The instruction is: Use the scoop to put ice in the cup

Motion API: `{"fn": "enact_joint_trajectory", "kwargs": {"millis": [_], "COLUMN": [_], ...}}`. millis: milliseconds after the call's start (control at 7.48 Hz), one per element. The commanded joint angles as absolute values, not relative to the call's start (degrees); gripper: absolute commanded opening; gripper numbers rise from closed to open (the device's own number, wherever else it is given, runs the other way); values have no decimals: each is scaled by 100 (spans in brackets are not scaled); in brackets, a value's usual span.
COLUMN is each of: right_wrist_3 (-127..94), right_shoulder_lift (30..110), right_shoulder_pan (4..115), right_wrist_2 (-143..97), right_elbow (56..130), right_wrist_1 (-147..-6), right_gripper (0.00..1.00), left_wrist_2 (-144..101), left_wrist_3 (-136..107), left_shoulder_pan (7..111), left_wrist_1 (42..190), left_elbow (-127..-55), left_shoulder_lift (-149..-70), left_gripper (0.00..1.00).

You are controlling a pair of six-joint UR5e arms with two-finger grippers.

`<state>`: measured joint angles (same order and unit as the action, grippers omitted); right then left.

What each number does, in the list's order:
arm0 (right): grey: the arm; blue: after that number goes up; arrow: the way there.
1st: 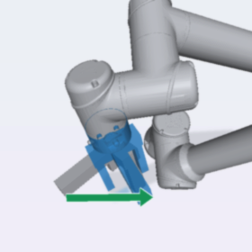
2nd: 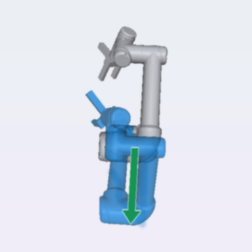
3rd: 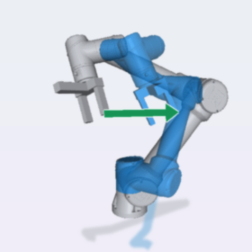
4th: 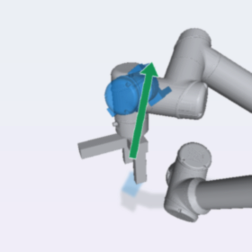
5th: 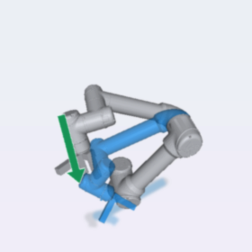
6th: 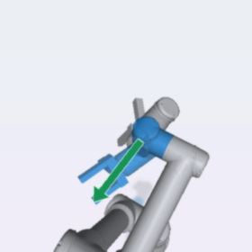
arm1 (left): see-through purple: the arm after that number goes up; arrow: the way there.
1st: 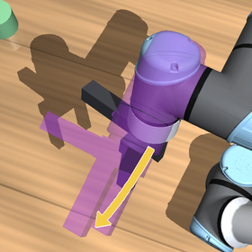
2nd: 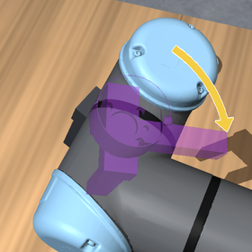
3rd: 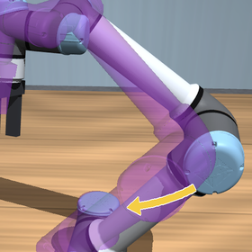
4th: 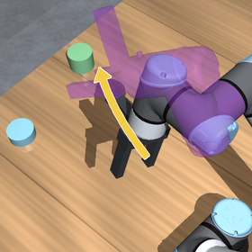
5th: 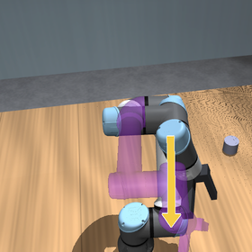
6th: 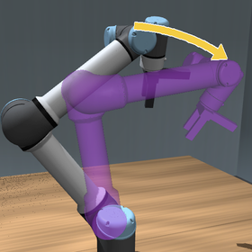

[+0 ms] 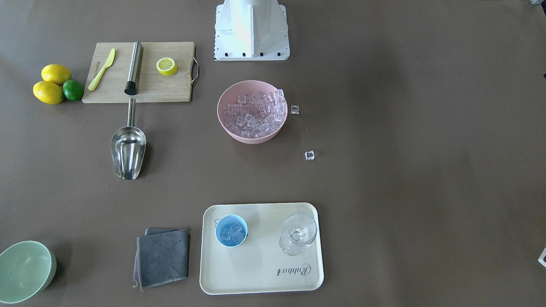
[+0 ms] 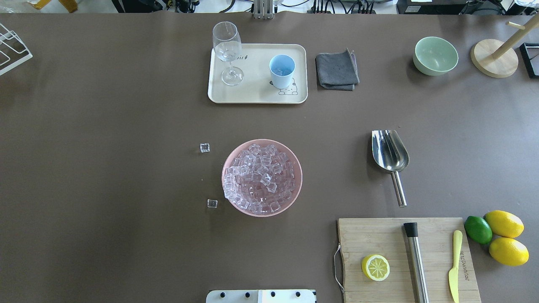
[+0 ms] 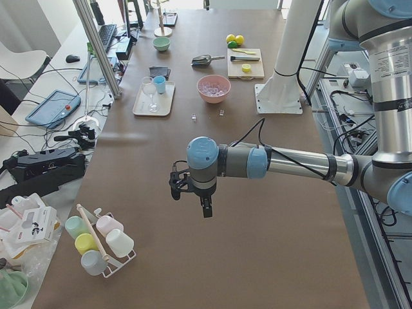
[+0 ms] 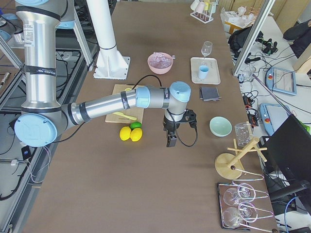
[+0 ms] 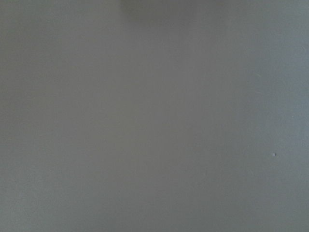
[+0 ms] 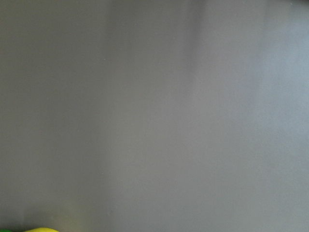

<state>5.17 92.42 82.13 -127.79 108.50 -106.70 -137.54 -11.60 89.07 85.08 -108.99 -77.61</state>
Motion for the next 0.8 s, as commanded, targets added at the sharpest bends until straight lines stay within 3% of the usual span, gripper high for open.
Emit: {"fn": "enact_joint_trajectory", "kwargs": {"millis": [0,267,401,668], "right_wrist_3": [1507,1485,1485,1207], "right_shoulder_lift": [9334,9430,9500,9790], "right_shoulder_pan": [8989,9035,9035,9044], "right_wrist_2": [-12779,-12692,-12683,-12691], "right_elbow": [10198,9785,9182,9044], "right_wrist_1": [-10574,-10059,-9124,-8368], "right_gripper": [100,100,100,100], "left_wrist_2": [-13755,-13755,-13755,-13746], "left_wrist_3": [-1160,-1160,-1160,-1160], "left_shoulder_pan": [8912,8912,8912,8912], "left_wrist_1": [8508,8508,8508,8499], "left_elbow": [-10890,-10890,-10890,-10890], "left_shoulder_lift": [-7752,-7752,-7752,-7752], "left_gripper": [98,98,98,98]}}
